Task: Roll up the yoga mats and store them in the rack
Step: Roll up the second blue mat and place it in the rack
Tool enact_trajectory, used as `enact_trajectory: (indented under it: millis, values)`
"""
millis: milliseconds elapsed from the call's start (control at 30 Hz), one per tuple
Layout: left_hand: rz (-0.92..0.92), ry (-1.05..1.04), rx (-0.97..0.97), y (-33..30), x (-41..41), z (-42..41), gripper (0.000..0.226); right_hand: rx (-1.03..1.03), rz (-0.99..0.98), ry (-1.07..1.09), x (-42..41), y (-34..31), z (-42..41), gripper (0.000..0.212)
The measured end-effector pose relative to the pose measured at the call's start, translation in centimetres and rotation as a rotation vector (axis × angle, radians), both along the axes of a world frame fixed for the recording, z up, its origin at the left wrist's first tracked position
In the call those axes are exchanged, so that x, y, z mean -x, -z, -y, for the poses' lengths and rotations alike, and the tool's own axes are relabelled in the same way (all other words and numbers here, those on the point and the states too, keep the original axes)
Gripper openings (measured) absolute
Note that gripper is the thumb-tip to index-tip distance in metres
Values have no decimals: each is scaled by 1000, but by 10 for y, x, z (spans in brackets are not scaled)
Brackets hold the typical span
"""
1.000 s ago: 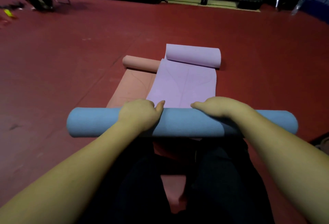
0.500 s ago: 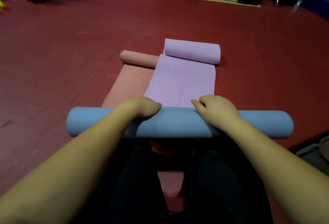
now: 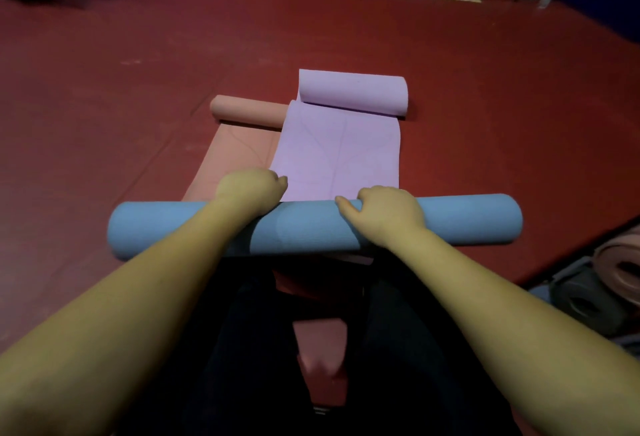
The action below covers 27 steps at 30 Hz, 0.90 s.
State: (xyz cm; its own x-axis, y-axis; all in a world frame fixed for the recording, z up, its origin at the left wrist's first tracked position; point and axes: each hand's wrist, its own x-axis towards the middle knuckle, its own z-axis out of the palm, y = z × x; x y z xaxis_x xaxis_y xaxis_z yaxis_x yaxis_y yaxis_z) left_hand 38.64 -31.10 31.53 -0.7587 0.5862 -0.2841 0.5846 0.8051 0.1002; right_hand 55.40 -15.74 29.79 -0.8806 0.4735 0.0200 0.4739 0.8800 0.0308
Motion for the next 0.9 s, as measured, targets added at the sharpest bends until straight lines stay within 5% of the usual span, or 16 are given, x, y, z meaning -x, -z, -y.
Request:
enact_trajectory:
  millis: [200, 333, 667, 900]
  values:
    - [-332, -27, -281, 17, -23, 18, 52, 94, 61, 37, 9, -1, -8, 70]
    - [-410, 143, -263, 32, -46, 40, 67, 167, 141, 45, 19, -7, -13, 75]
    - [-217, 93, -190, -13, -46, 36, 56, 356, 309, 47, 19, -53, -13, 73]
    - [25, 52, -69, -16, -54, 41, 69, 551, 447, 47, 7, -56, -11, 60]
